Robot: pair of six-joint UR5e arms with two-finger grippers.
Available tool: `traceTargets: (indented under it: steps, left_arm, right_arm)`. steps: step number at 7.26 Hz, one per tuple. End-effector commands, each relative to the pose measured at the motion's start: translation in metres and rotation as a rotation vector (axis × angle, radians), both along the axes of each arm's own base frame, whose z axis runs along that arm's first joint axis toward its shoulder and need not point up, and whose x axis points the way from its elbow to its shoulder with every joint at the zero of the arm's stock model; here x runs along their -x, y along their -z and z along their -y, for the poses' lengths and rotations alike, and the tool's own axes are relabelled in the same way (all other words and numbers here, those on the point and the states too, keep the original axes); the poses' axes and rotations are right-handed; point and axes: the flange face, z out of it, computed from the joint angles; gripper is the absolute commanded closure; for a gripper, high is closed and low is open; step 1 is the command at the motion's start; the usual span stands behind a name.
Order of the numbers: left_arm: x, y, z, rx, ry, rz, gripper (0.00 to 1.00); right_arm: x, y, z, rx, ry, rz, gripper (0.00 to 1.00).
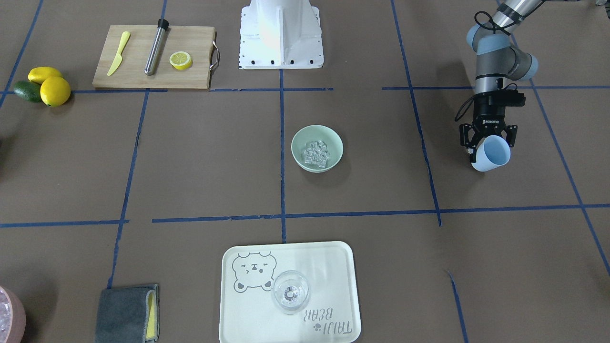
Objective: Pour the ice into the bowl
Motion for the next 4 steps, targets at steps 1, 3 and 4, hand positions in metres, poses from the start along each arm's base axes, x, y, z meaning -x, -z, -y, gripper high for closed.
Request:
traceTargets:
  steps: [1,3,4]
  left_arm:
    - [0.028,-0.015,-0.013,-0.011,0.014,-0.027,1.0]
    - [0.019,-0.02,-0.024,-0.014,0.0,-0.018,1.0]
    - [0.013,-0.021,-0.029,-0.012,-0.016,-0.019,1.0]
  right_arm:
    - [-0.001,0.0,0.0,-0.002,-0.003,0.0,0.0]
    - [-0.001,0.0,0.0,-0.002,-0.003,0.0,0.0]
    - [-0.001,0.0,-0.001,-0.001,-0.003,0.0,0.0]
